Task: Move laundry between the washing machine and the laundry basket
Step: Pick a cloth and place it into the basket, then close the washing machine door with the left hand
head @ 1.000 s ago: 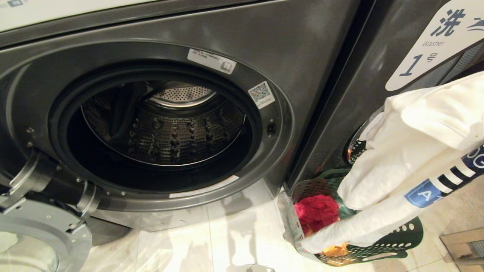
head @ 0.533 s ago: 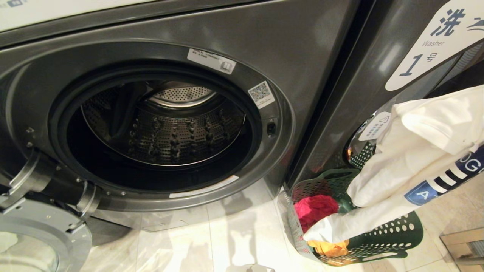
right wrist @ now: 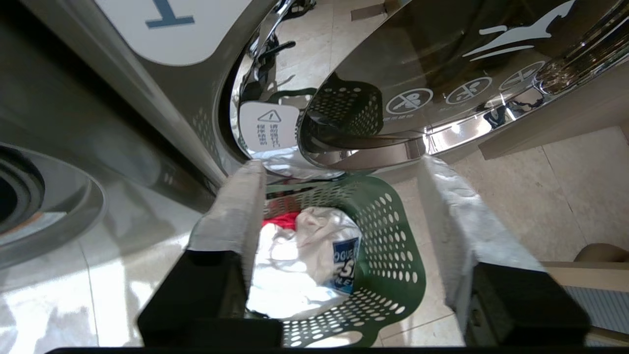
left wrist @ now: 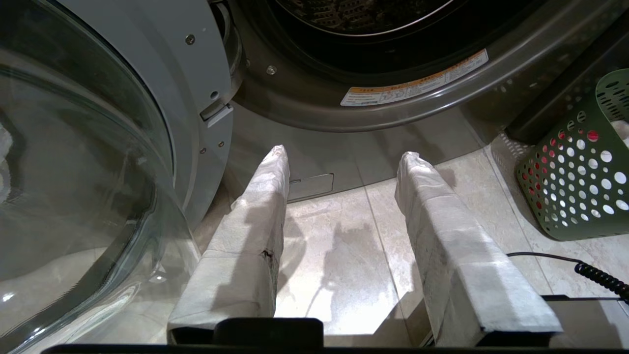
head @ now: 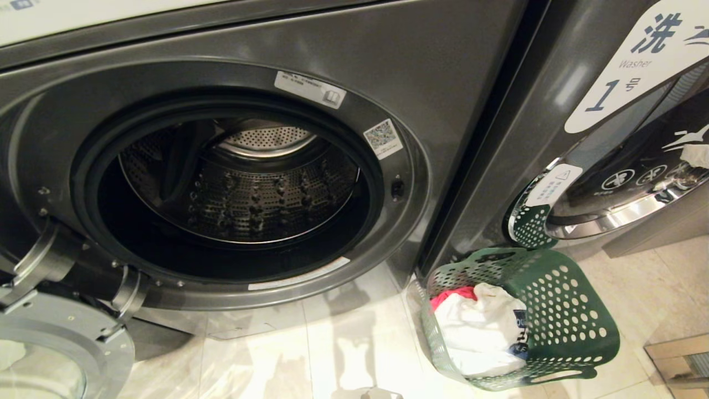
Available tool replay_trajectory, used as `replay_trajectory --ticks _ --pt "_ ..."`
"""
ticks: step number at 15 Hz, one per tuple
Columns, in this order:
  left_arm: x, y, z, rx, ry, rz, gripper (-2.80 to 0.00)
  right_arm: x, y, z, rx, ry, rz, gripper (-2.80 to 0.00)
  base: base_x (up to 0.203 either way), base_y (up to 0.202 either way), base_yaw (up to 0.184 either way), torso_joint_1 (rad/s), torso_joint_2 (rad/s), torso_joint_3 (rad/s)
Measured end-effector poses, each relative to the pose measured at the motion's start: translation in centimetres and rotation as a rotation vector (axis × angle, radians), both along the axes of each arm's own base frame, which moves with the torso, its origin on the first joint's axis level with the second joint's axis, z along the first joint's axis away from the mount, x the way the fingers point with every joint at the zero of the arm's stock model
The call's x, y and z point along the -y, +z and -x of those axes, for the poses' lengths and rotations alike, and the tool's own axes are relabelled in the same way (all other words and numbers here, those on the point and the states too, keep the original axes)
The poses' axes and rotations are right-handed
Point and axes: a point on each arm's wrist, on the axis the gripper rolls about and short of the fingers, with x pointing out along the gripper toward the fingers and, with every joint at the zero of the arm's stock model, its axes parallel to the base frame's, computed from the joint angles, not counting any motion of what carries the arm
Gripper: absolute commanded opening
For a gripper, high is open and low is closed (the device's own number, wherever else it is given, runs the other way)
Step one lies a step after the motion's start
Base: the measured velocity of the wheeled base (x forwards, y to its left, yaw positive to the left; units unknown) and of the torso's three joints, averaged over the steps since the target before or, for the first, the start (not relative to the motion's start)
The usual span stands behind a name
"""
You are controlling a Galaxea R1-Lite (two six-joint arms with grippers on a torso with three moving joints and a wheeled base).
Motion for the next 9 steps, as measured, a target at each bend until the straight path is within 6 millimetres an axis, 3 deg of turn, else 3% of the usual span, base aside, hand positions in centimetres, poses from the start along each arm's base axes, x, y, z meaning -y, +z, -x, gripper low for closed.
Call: replay_trajectory --ticks 4,9 --pt "0.0 0.0 0.0 0.000 0.000 0.000 -2.80 -1.4 -0.3 0.9 -0.010 0.138 0.076 0.00 0.000 0.000 0.000 0.000 0.00 0.000" --pt "0.0 0.0 0.0 0.000 0.000 0.000 -2.80 -3.3 -0.7 4.9 0.036 0.476 0.120 0.00 0.000 0.000 0.000 0.000 0.00 0.000"
